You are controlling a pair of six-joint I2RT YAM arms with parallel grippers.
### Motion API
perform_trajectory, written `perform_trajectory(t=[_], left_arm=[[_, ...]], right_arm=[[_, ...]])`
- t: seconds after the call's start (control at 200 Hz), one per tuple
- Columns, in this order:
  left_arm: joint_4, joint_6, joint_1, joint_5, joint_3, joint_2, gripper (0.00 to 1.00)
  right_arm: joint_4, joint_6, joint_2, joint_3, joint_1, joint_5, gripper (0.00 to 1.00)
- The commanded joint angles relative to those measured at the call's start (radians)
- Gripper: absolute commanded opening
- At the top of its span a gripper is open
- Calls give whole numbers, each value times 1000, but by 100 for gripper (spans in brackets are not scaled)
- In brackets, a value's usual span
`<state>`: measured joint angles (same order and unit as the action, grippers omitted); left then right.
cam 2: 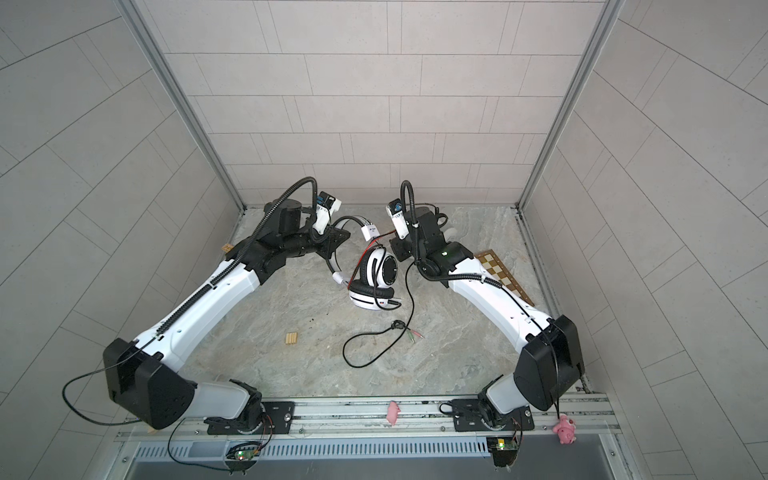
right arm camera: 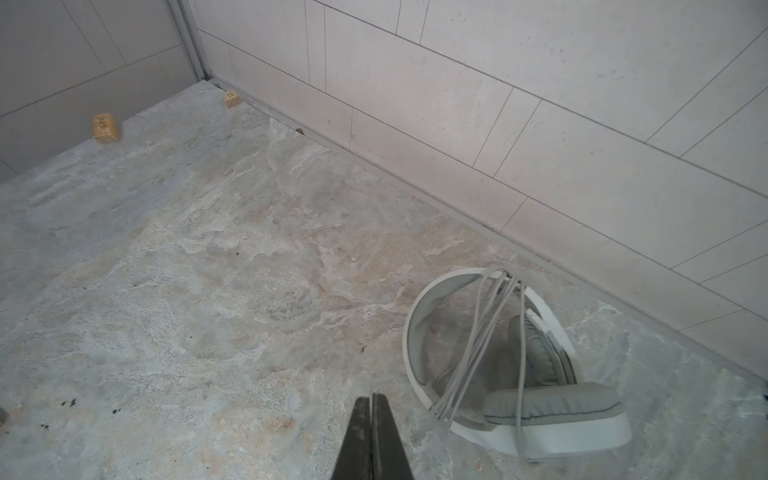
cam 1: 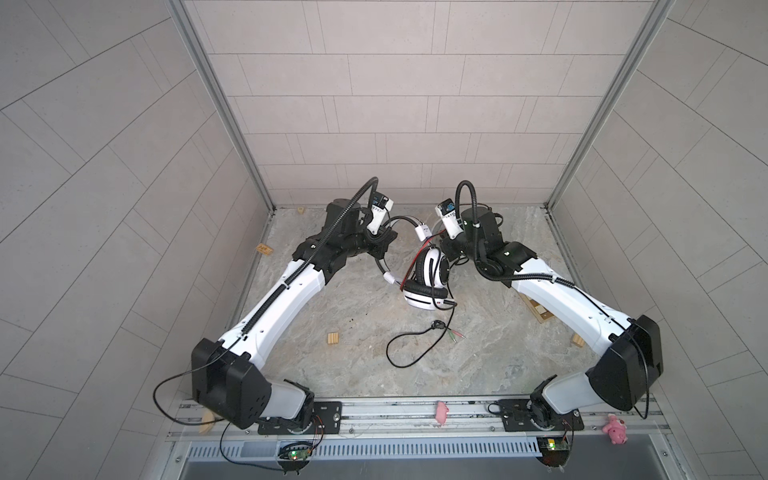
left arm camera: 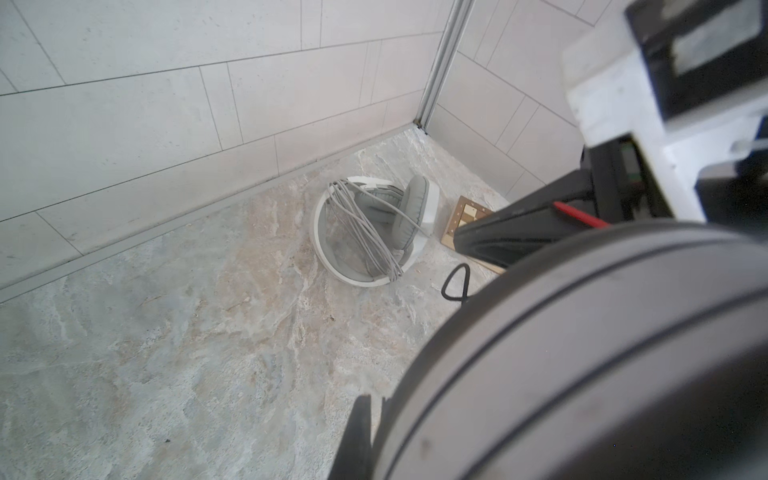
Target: Wrap the headphones
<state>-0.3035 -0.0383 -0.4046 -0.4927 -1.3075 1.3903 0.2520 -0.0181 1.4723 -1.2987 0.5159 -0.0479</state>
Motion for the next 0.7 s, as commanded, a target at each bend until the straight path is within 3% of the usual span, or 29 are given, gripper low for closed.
perform_trajectory(t=[0.0,0.345,0.555,0.696], left_arm=[[148,-104,21,-144,10,-62,0],[284,-220,55,-247,42,-41,0],[381,-276,70,-275,79,-56,0],[499,-379,99,-318,106,-55,0]], right_arm=[[-94,-87,19,26,-22,-63,6],[-308,-244,128,127,-22,-207,7],[-439,-331,196,177,-22,-259,13],[-513,-383,281,166,-16,-293,17]])
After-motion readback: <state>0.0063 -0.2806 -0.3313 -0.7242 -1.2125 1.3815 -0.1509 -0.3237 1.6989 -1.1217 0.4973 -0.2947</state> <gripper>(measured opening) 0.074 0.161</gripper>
